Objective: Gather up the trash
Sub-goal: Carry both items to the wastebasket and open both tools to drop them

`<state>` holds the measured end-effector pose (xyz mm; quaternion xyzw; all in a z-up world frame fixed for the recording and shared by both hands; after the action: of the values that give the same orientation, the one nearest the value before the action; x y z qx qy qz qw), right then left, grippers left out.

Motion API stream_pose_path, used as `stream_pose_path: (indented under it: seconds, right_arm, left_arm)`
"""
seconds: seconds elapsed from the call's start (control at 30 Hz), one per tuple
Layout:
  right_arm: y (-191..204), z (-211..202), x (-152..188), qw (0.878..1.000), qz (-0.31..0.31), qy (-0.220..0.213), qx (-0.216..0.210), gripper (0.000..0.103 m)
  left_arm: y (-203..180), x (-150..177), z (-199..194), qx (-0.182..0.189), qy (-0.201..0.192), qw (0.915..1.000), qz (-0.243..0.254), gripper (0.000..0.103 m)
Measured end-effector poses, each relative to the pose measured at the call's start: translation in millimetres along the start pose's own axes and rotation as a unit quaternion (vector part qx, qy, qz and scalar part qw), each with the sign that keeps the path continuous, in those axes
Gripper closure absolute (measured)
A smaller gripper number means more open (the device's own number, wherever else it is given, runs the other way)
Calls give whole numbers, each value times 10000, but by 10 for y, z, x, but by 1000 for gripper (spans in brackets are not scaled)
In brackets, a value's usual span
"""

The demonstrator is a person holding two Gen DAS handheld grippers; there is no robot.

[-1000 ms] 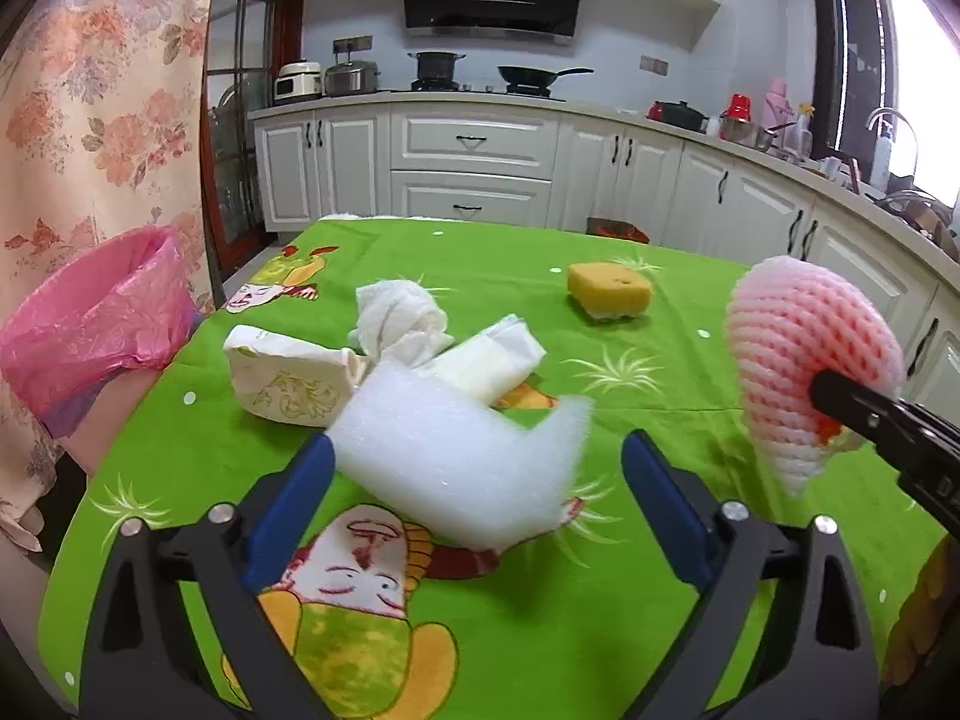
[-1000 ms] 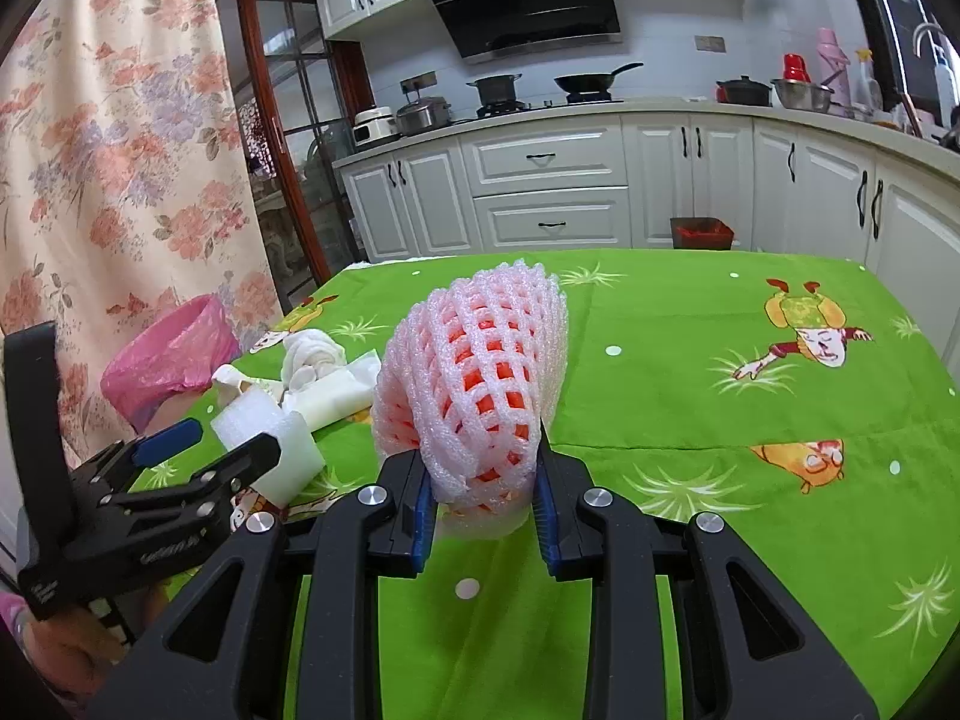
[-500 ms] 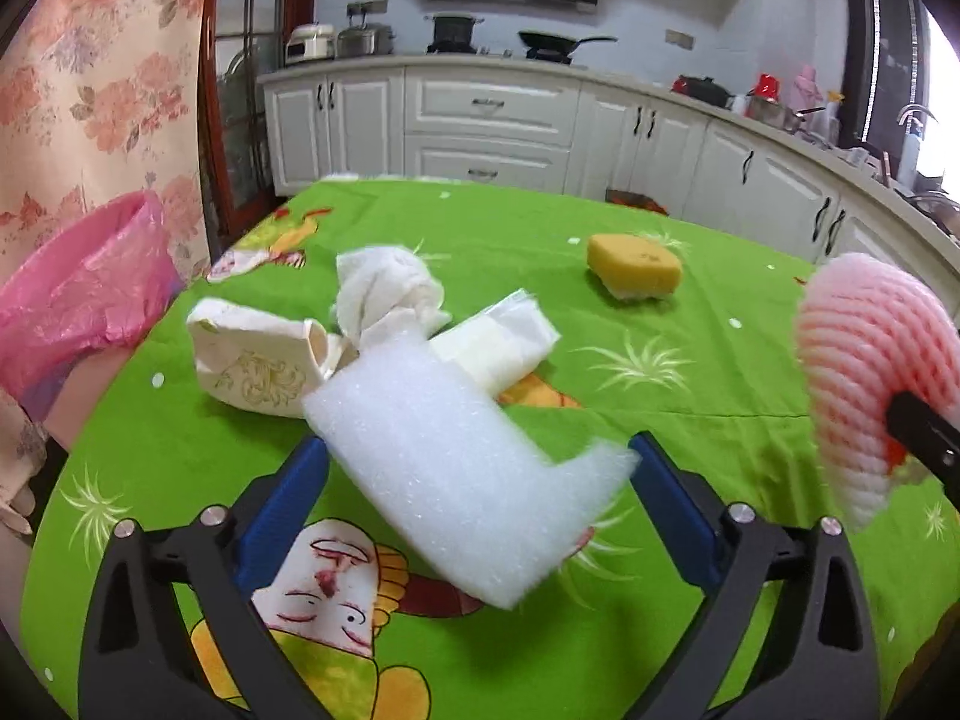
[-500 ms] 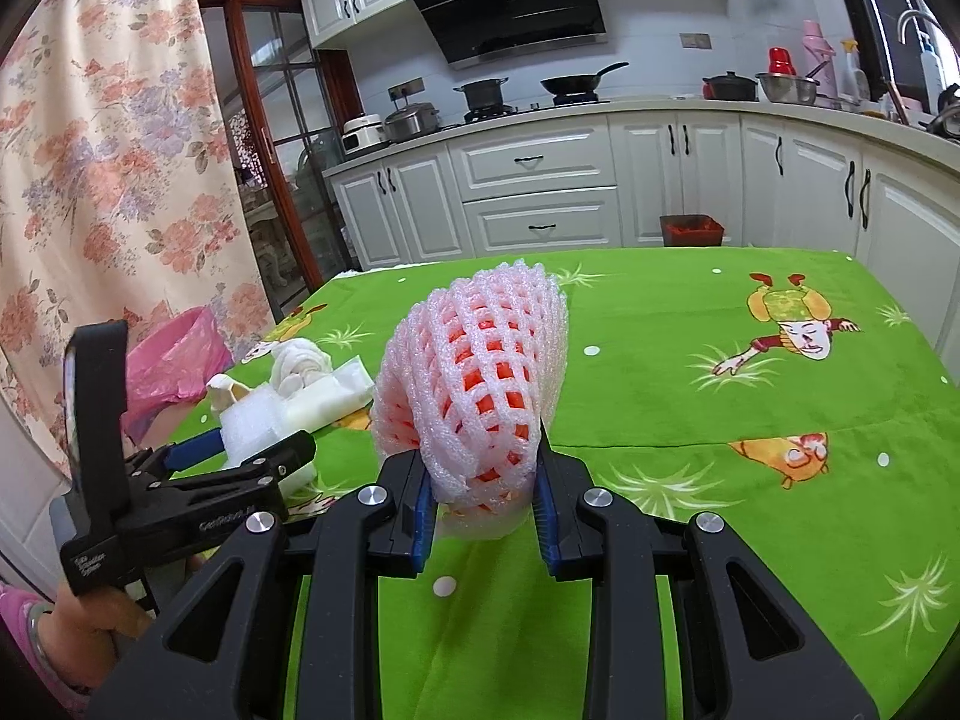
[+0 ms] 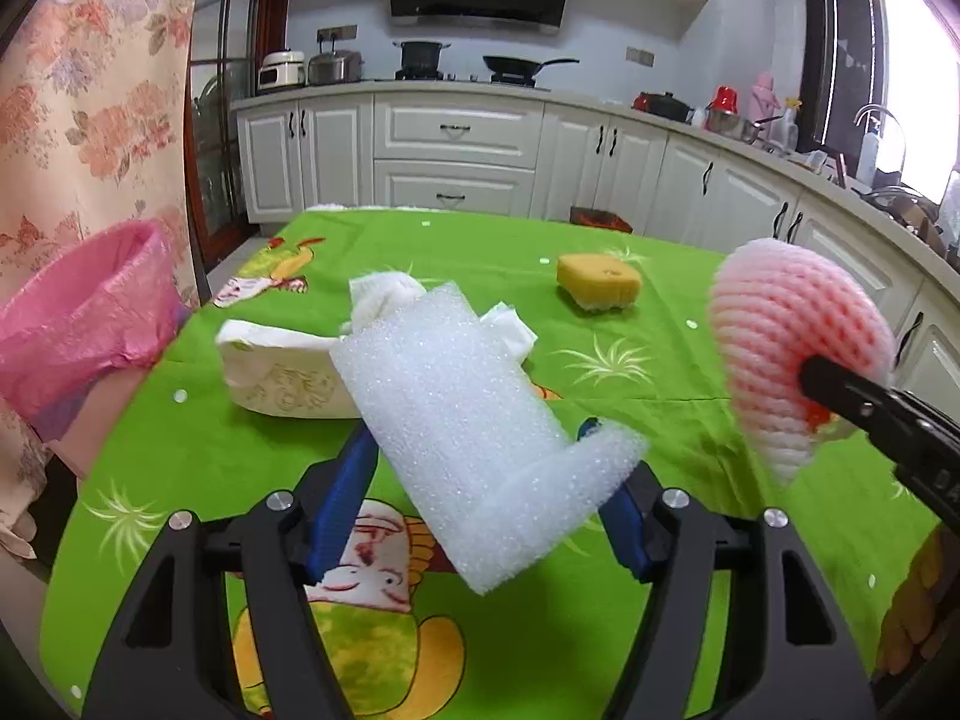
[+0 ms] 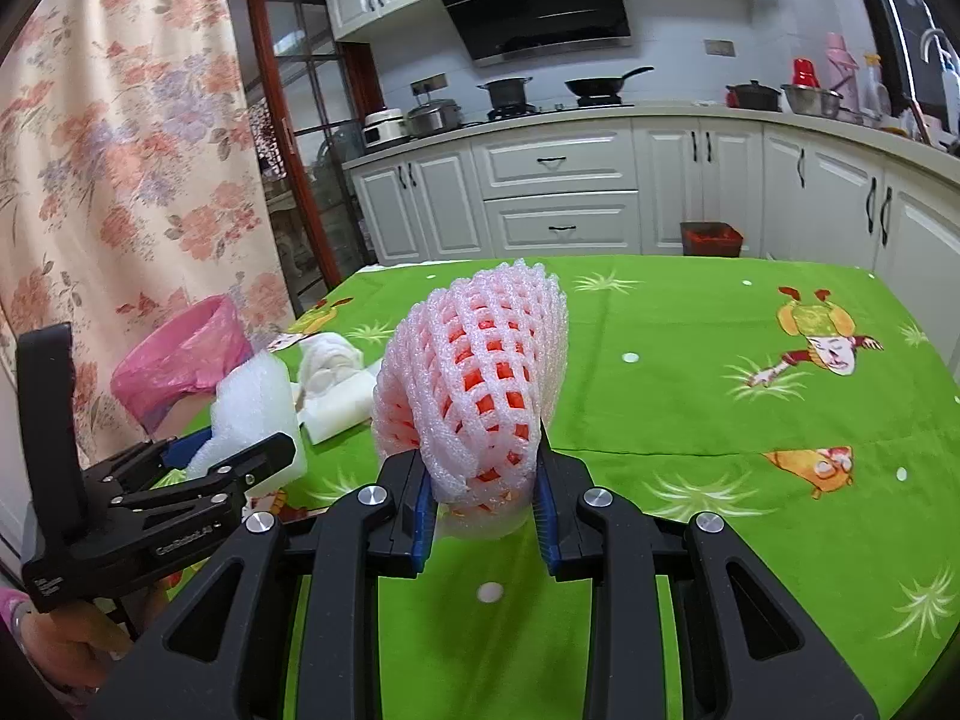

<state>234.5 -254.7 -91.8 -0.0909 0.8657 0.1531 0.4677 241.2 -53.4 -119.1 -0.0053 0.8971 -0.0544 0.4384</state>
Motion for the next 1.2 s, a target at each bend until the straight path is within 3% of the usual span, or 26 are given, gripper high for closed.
stream_pose_path:
  seconds: [0.37, 0.67, 1.2]
  right_arm:
    - [351, 89, 27, 9990, -345, 196, -182, 76]
    - [909, 300, -3, 9939, -865, 387, -567, 76]
    - [2029, 794, -429, 9744, -1504, 359, -1630, 76]
  left_arm:
    - [323, 16, -354, -148, -434, 9989, 46, 36]
    - [654, -1, -640, -193, -798, 9966, -7, 36]
    - [1825, -245, -993, -1033, -1117, 9879, -293, 35]
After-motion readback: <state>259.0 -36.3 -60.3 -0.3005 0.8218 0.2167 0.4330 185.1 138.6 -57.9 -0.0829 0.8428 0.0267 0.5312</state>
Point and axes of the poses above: each gripper's, at about its wrist camera, not at the fingertips, and z roughly the way its jaws point, y to its left, x to its underside, the point moved 3 cm from there along z, roughly the way its jaws point, and after that the axes turned 2 degrees about -z, right-handed, at the moved point
